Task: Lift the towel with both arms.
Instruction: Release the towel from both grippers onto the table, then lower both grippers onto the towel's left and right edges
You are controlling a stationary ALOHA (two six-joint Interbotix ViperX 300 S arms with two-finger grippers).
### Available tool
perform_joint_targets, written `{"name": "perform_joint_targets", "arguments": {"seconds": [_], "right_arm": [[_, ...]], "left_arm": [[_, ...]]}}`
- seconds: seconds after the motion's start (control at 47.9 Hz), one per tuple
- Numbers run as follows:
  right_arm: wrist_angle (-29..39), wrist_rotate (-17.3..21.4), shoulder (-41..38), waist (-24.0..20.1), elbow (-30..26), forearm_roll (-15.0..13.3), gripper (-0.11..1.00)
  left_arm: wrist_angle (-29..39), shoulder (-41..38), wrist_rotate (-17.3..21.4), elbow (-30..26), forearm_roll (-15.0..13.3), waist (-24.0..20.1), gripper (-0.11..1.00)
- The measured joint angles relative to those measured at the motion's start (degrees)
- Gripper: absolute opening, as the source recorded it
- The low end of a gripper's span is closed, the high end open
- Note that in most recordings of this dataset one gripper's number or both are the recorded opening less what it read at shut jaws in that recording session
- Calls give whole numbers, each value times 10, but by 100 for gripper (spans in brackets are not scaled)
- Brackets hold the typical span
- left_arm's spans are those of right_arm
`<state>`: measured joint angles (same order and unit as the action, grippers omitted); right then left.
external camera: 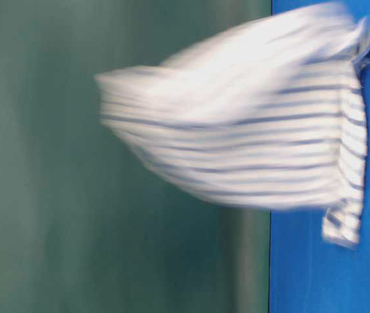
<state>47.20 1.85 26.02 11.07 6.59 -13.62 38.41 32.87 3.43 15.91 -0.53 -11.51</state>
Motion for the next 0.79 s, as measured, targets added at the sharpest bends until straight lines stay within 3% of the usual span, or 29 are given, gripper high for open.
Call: {"name": "perform_joint_targets", "arguments": {"seconds": [0.334,0.585,0.793], "right_arm": [[1,13,1,0,15,0,67],[-3,42,2,0,114,1,67],[-52,69,1,-1,202,1,67]], "left_arm": [[-25,-5,-1,25,-1,2,89],[-112,-41,0,109,-2,19,89],[-175,-79,1,173,-2,19,89]]}}
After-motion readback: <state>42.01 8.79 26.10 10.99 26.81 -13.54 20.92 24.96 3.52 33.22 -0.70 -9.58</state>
